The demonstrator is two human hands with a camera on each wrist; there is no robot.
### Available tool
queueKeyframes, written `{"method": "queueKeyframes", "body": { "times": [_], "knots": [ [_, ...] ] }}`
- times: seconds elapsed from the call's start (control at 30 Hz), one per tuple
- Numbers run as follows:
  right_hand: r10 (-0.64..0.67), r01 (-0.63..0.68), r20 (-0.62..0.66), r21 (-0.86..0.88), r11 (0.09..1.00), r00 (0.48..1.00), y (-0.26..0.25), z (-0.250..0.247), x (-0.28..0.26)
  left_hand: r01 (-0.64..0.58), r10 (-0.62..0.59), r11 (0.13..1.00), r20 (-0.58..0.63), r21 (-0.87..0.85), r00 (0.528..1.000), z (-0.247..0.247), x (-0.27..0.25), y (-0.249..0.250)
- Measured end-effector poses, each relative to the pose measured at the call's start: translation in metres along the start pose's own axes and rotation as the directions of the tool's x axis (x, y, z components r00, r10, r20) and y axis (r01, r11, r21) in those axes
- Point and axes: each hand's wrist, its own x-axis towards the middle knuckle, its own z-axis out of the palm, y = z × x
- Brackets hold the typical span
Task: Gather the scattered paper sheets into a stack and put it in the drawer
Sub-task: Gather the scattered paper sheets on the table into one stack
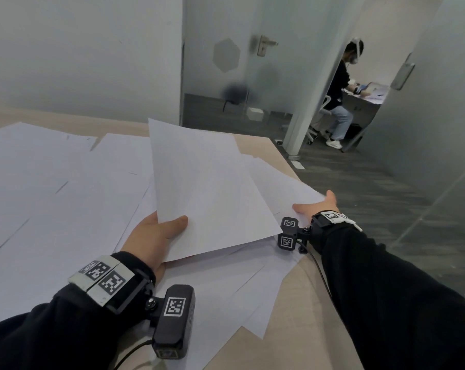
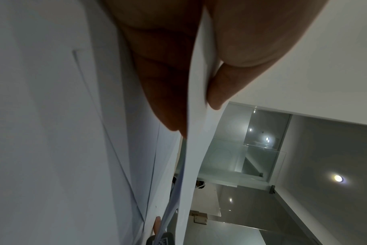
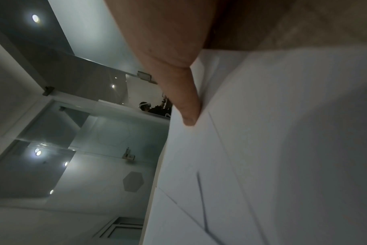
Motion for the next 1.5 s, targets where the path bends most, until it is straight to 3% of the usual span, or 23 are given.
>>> {"method": "queueKeyframes", "body": {
  "times": [0.17,0.27,0.47,0.6,0.7,0.83,0.87,1.0,1.2,1.3,1.33,1.4,1.43,1.5],
  "knots": [
    [-0.052,0.065,-0.073,0.183,0.981,0.996,0.009,-0.017,-0.025,0.007,-0.007,1.000,0.005,-0.006,1.000,-0.002,0.000,-0.001],
    [-0.059,0.138,-0.221,0.361,0.922,0.973,0.018,-0.017,-0.025,0.008,-0.009,1.000,0.012,0.003,1.000,-0.003,0.001,-0.001],
    [-0.250,0.352,-0.321,0.315,0.881,0.913,0.017,-0.018,-0.041,0.013,-0.014,0.999,0.019,0.030,1.000,-0.003,-0.001,0.001],
    [-0.545,0.629,-0.324,0.281,0.725,0.773,-0.015,-0.019,-0.086,0.004,-0.004,0.997,0.004,0.073,1.000,-0.004,-0.002,0.002],
    [-0.710,0.746,-0.237,0.283,0.603,0.663,-0.032,-0.015,-0.133,0.006,-0.004,0.998,-0.023,0.061,1.000,-0.003,-0.003,0.002],
    [-0.935,0.935,0.066,0.042,0.352,0.349,-0.028,0.008,-0.167,0.018,-0.014,0.999,-0.088,0.039,0.996,0.000,-0.007,0.006],
    [-0.932,0.942,0.164,0.039,0.334,0.324,-0.024,0.015,-0.169,0.020,-0.016,0.999,-0.104,0.040,0.994,0.001,-0.008,0.007],
    [-0.791,0.832,0.413,0.126,0.541,0.452,-0.015,0.031,-0.177,0.052,-0.045,0.997,-0.134,0.050,0.990,0.004,-0.011,0.011],
    [-0.613,0.763,0.627,0.045,0.645,0.481,-0.011,0.038,-0.182,0.039,-0.042,0.989,0.016,0.140,0.999,0.001,-0.014,0.010],
    [-0.592,0.708,0.636,0.100,0.699,0.495,-0.011,0.035,-0.178,0.034,-0.037,0.995,0.024,0.097,0.999,-0.002,-0.012,0.006],
    [-0.604,0.689,0.597,0.115,0.716,0.528,-0.012,0.032,-0.173,0.033,-0.034,0.996,0.014,0.080,0.999,-0.004,-0.011,0.005],
    [-0.597,0.617,0.456,0.125,0.777,0.660,-0.016,0.027,-0.157,0.035,-0.035,0.998,-0.001,0.057,0.999,-0.005,-0.009,0.005],
    [-0.564,0.571,0.382,0.107,0.814,0.732,-0.017,0.025,-0.144,0.037,-0.037,0.998,-0.010,0.057,0.999,-0.006,-0.008,0.004],
    [-0.474,0.489,0.296,0.025,0.872,0.829,-0.021,0.019,-0.118,0.023,-0.021,0.998,-0.040,0.053,0.999,-0.006,-0.005,0.003]
  ]
}}
